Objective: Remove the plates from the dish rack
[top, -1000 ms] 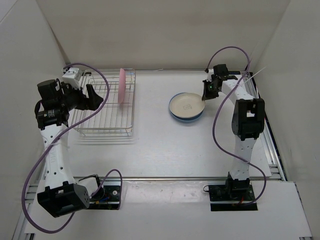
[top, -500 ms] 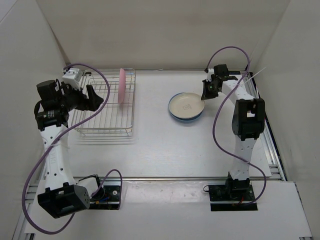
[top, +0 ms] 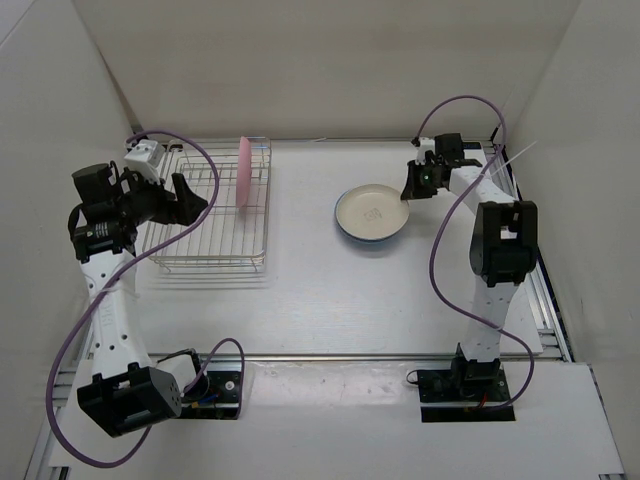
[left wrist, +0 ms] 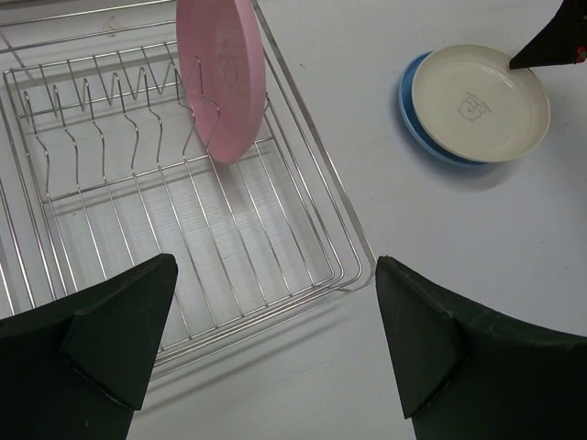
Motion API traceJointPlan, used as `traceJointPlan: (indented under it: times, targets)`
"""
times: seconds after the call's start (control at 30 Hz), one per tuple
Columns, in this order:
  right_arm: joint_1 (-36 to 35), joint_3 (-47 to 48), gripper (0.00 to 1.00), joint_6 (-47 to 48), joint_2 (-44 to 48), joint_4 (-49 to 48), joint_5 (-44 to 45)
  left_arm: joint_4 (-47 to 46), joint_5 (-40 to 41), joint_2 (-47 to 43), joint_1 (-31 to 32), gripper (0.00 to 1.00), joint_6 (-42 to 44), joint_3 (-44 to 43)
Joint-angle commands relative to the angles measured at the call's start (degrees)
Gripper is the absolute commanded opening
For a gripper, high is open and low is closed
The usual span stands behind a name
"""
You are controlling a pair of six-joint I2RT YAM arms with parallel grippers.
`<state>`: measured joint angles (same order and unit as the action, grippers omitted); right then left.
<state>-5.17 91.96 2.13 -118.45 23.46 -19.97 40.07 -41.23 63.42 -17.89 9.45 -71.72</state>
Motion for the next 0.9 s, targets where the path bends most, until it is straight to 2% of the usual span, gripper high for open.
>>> traceJointPlan:
  times: [0.0,0.87]
  targets:
    - [1.3,-0.12,0.0,0.07,3.93,-3.86,-3.06,-0.35,-2.36,-1.02,-0.3,1.0,0.65,1.14]
    - [1.21,4.8,0.0,-0.46,-2.13,-3.34,-3.24,-0.88,-4.47,0.57,-0.83,1.0,1.26,2.73]
